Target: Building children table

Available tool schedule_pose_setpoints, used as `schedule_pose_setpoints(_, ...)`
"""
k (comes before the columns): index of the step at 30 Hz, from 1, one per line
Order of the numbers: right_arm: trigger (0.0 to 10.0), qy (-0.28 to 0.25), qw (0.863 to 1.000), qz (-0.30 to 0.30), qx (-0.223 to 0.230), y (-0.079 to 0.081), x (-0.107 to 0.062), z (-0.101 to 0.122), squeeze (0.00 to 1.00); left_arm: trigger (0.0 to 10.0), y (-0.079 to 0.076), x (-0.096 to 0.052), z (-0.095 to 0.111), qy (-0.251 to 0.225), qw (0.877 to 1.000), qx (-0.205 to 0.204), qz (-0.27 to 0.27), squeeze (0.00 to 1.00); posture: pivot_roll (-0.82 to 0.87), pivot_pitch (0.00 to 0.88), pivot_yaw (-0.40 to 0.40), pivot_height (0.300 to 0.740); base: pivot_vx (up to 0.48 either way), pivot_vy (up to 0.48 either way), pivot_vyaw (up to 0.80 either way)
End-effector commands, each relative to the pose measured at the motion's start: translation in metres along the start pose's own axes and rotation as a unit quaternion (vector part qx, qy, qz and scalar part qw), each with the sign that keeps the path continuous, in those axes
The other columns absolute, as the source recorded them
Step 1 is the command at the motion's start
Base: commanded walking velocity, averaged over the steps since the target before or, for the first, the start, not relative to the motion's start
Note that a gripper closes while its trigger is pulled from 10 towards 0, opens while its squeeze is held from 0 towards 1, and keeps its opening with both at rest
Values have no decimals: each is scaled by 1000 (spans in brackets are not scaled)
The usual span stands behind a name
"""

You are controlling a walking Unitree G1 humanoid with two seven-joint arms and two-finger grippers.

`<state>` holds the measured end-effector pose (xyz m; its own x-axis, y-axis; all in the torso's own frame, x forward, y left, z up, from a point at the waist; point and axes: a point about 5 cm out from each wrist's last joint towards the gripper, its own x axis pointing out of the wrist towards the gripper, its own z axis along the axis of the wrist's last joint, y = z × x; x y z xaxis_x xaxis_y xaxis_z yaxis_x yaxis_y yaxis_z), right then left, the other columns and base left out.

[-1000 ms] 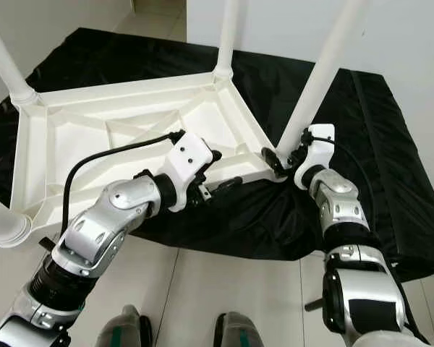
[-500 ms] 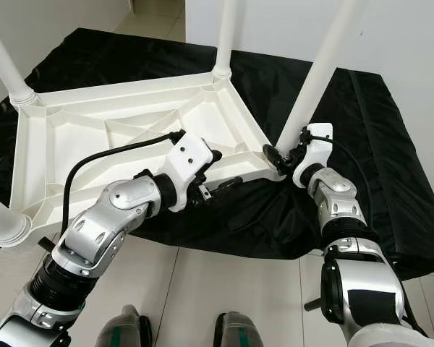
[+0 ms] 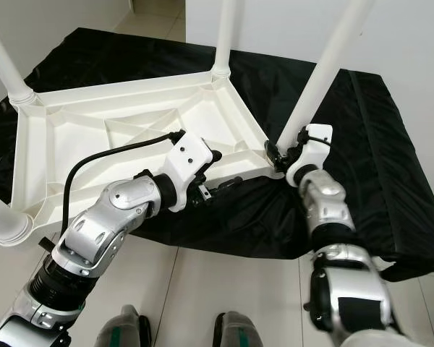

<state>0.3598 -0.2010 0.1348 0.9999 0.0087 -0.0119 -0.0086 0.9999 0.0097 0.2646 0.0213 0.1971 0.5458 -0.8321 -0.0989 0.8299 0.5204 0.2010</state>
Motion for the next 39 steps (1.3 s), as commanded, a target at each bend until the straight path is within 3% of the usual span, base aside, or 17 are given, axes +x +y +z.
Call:
schedule_pose_setpoints(1, 0, 16, 999, -44, 14, -6, -3, -5, 0, 10000, -3, 0, -1, 2, 1000, -5, -12, 0, -53, 25, -42, 740, 0, 0, 0)
schedule_pose_setpoints(4, 0, 11, 996, -87, 18, 1, -7, -4, 0, 10000, -3, 0, -1, 2, 1000, -6, -12, 0, -55, 26, -42, 740, 0, 0, 0)
schedule_pose_setpoints(6, 0, 7, 989, -143, 23, 15, -16, -4, 0, 10000, -4, 1, -1, 2, 1000, -5, -14, 0, -55, 30, -45, 740, 0, 0, 0)
schedule_pose_setpoints(10, 0, 8, 988, -153, 25, 18, -18, -4, 0, 10000, -4, 1, -1, 2, 1000, -5, -14, 0, -55, 30, -45, 740, 0, 0, 0)
schedule_pose_setpoints(12, 0, 9, 978, -204, 30, 25, -31, -7, 0, 10000, -4, 1, -1, 2, 1000, -7, -12, 0, -51, 35, -53, 740, 0, 0, 0)
schedule_pose_setpoints(21, 0, 16, 975, -220, 22, 25, -36, -7, 0, 10000, -4, 0, -1, 2, 1000, -8, -11, 0, -54, 36, -51, 740, 0, 0, 0)
schedule_pose_setpoints(22, 10000, 22, 974, -226, 13, 22, -36, -7, 0, 10000, -4, 0, -1, 2, 1000, -8, -11, 0, -55, 37, -51, 740, 0, 0, 0)
schedule_pose_setpoints(23, 10000, 22, 974, -226, 13, 22, -36, -7, 0, 10000, -4, 0, -1, 2, 1000, -8, -11, 0, -55, 37, -51, 740, 0, 0, 0)
schedule_pose_setpoints(24, 10000, 25, 973, -227, 8, 19, -36, -8, 90, 10000, -4, 0, -1, 2, 1000, -9, -11, 0, -55, 37, -51, 740, 0, 0, 0)
schedule_pose_setpoints(25, 10000, 24, 976, -216, 12, 19, -36, -8, 1000, 10000, -4, 0, -1, 2, 1000, -9, -11, 0, -55, 37, -51, 740, 0, 0, 0)
schedule_pose_setpoints(31, 10000, 8, 984, -176, 14, 13, -31, -2, 1000, 10000, -5, 0, -1, 3, 1000, -9, -11, 0, -51, 35, -51, 740, 0, 0, 0)
schedule_pose_setpoints(34, 10000, 11, 992, -121, 24, 8, -24, -1, 1000, 10000, -5, 0, -1, 3, 1000, -9, -10, 0, -48, 33, -51, 740, 0, 0, 0)
schedule_pose_setpoints(35, 10000, 17, 997, -74, 20, 6, -20, -2, 0, 10000, -5, -1, -2, 4, 1000, -9, -11, 0, -49, 31, -48, 740, 0, 0, 0)
schedule_pose_setpoints(37, 10000, 24, 1000, -8, 10, 3, -16, -2, 0, 10000, -5, -1, -2, 5, 1000, -8, -12, 0, -49, 30, -48, 740, 0, 0, 0)
schedule_pose_setpoints(39, 10000, 27, 999, 16, 1, 2, -14, -2, 0, 10000, -6, -1, -2, 5, 1000, -8, -12, 0, -48, 30, -47, 740, 0, 0, 0)
